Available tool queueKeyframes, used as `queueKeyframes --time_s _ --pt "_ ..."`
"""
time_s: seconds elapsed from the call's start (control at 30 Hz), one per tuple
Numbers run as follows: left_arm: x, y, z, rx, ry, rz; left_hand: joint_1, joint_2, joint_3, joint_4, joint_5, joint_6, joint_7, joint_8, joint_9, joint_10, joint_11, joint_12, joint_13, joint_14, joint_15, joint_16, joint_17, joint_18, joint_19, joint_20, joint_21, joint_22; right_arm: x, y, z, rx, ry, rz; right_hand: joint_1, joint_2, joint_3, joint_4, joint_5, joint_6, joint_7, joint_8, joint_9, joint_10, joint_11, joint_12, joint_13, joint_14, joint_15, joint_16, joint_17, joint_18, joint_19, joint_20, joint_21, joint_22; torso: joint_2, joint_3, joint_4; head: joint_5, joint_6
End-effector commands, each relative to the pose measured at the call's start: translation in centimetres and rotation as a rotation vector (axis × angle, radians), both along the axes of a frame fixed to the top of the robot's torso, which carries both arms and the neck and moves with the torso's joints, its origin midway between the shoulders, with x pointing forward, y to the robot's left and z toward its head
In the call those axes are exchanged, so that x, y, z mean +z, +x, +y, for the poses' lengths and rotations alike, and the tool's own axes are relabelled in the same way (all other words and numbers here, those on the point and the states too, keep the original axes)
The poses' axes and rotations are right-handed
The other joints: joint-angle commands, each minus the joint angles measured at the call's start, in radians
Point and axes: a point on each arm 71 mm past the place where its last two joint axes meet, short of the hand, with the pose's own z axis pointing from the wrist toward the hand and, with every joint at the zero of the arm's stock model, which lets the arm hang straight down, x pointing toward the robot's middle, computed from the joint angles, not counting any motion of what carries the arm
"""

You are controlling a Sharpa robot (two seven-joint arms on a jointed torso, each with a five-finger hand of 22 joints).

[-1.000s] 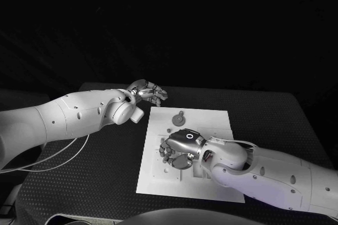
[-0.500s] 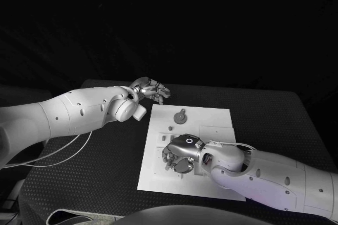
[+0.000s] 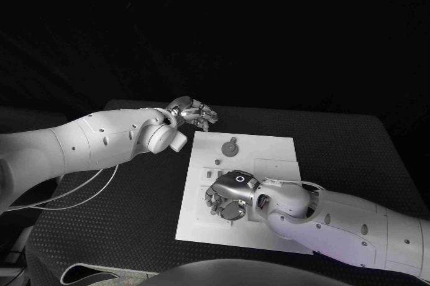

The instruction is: Assemble the parts on the task board

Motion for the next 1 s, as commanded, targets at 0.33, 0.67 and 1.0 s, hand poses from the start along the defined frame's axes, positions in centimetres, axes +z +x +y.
queueKeyframes --time_s 0.33,0.67,1.0 --pt "0.2 -0.1 -0.3 -0.017 -0.016 -0.003 -0.009 0.004 -0.001 0.004 -0.002 -0.007 0.0 0.007 -0.001 -0.004 0.001 0.001 0.001 0.006 0.001 -0.004 0.001 0.016 0.003 0.0 -0.006 0.002 -0.8 -0.5 0.1 0.027 -0.034 0.018 -0.001 0.012 0.002 -0.006 0.001 0.003 0.001 0.006 0.001 -0.003 -0.006 -0.003 0.0 0.007 0.001 0.0 0.001 0.006 0.001 0.0 -0.002 0.021 0.0 -0.0003 0.0001 0.001 -0.003" --pt "0.2 -0.1 -0.3 -0.017 -0.016 -0.003 -0.009 0.004 -0.001 0.003 -0.002 -0.007 0.0 0.007 -0.002 -0.004 0.001 0.001 0.001 0.006 0.001 -0.005 0.002 0.016 0.003 0.0 -0.006 0.002 -1.3 -0.6 0.3 0.039 -0.076 -0.008 -0.001 0.012 0.001 -0.007 0.001 0.002 0.002 0.005 0.002 -0.003 -0.006 -0.004 0.001 0.006 0.001 -0.001 0.001 0.006 0.0 0.0 -0.003 0.021 0.0 -0.0008 0.0005 0.001 -0.004" --pt "0.2 -0.1 -0.4 -0.02 -0.017 -0.002 -0.009 0.004 -0.001 0.003 -0.002 -0.007 0.0 0.007 -0.002 -0.005 0.001 0.001 0.001 0.006 0.001 -0.005 0.002 0.016 0.003 0.0 -0.007 0.002 -2.1 -1.0 0.4 0.054 -0.094 0.033 -0.015 -0.017 -0.012 -0.006 0.001 -0.016 0.01 -0.008 0.001 -0.025 0.005 -0.02 -0.002 -0.015 0.013 -0.019 -0.002 0.0 -0.021 0.004 -0.016 0.022 0.0 -0.0008 -0.0003 0.002 -0.006"
